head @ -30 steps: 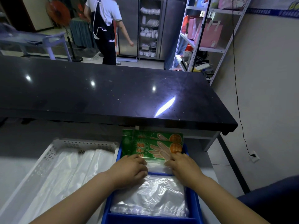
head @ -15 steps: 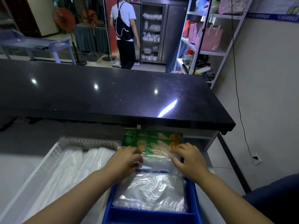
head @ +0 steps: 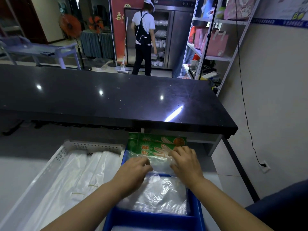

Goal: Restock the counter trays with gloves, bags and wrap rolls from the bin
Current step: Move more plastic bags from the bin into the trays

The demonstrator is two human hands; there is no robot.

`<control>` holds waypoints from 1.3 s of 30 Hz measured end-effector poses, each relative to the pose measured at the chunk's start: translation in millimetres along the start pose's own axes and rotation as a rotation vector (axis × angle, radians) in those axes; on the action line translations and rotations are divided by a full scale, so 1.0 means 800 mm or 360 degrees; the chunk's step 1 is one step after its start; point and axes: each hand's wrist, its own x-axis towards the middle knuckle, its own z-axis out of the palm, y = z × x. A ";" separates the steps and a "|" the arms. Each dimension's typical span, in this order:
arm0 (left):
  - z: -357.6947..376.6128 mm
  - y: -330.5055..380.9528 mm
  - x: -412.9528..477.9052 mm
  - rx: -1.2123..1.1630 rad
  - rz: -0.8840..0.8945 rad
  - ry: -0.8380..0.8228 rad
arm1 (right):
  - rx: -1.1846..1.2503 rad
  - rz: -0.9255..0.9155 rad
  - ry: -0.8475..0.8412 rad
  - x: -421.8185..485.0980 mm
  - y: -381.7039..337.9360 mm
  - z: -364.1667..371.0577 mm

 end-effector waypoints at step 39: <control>0.012 -0.023 0.009 0.0083 -0.0415 -0.0594 | -0.0089 -0.0196 -0.0822 -0.004 0.008 0.029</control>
